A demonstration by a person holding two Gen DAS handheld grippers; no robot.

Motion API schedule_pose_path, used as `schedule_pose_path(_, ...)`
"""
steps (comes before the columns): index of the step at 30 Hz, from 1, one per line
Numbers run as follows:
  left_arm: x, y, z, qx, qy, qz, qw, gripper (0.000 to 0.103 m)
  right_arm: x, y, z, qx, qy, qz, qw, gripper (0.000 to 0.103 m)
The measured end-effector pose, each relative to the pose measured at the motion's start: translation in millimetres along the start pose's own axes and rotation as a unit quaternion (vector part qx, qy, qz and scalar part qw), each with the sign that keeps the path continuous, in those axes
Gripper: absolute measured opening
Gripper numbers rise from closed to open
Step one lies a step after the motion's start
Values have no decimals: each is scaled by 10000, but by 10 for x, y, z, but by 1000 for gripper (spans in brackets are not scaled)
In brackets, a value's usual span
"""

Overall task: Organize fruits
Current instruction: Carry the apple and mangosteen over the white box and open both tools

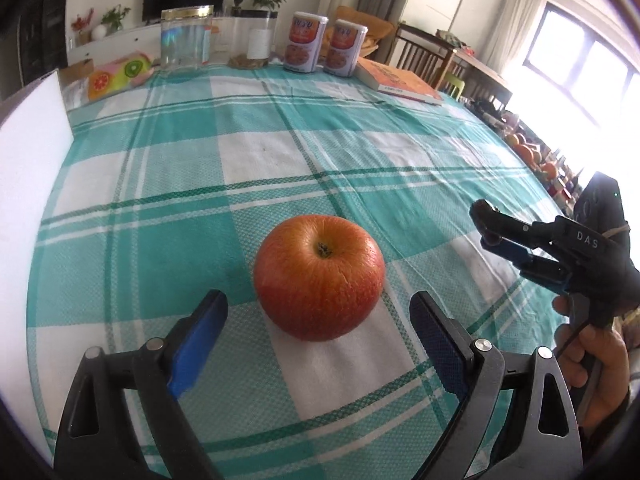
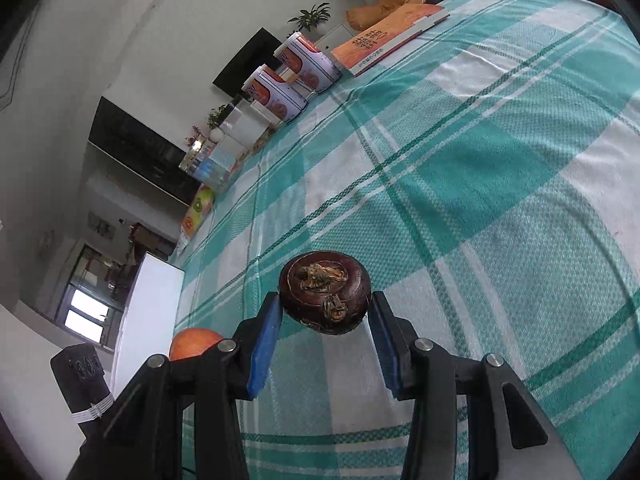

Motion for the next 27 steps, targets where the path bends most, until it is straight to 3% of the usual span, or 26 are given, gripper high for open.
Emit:
schedule_pose_path(4,92,152,56,-75,351,253,9990,94,-97,19,-59,-16,-128,32,9999,45)
schedule_pose_path(9,97,297,174,-7,410,493,9979,91,-140,-87,-149,115,-410,-172,9989,45)
schedule_pose_path(11,86,243,225,141,425,587,9973,71,-131,-94,-243,58,-459,-274,9986,45)
schedule_pose_path(14,119,160,156,16,272,259,9993,71,-174,-104,-340,15,-602,-374,9975,45)
schedule_pose_path(20,278,-618,-85,125,99,-415,9990,70,-491,-236,-539,141,-1083,-247,9937,45)
schedule_pose_path(27,-75,-1770,-71,443,-917,-880,9909,70,-937,-310,-919,-4,-1495,43,9887,45)
Point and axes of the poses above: each gripper's, at about its wrist camera, not at the fingertips, and y roughly the way its jaws point, x to its right, z to its top, the point moved 10 cm from there along y, roughly the way its jaws point, and after that the axes turned 4 degrees about x, right-handed, at the moved point
